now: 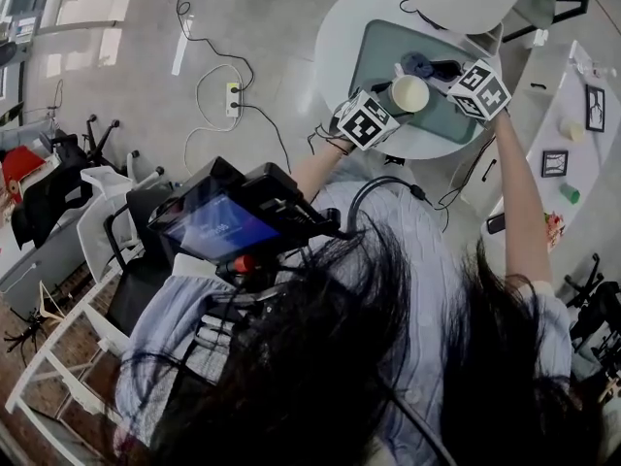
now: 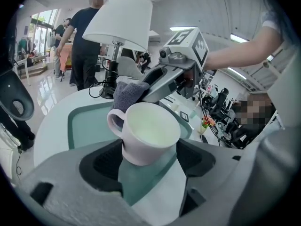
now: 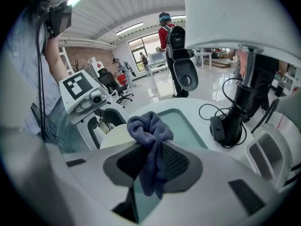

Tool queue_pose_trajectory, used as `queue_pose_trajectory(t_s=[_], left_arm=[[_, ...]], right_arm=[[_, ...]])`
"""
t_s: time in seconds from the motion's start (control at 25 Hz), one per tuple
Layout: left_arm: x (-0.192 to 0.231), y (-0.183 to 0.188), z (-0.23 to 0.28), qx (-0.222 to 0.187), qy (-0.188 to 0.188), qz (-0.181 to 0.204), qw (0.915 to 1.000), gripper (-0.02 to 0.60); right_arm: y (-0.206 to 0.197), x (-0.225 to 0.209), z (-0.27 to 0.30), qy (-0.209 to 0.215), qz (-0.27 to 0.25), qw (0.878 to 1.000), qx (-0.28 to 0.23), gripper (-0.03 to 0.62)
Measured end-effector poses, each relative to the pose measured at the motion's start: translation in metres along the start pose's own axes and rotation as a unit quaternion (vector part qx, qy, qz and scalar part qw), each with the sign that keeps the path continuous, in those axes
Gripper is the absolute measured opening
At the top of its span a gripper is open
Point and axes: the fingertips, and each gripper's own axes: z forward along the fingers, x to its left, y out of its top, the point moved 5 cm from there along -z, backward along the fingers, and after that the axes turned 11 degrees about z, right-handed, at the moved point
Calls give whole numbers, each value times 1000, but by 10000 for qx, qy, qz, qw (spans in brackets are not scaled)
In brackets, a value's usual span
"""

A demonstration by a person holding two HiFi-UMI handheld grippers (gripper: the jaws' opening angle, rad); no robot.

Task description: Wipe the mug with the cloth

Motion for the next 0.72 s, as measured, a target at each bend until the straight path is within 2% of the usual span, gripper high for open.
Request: queue_pose_trajectory(t_s=[0.32, 0.72], left_arm=[[0, 0, 1, 1, -17, -11, 10000, 348], [3, -1, 6, 94, 82, 93, 9999, 348]], right_arm=[[-29, 1, -12, -379, 1010, 9927, -539, 107], [-65, 15, -24, -992, 2231, 9629, -1152, 107]])
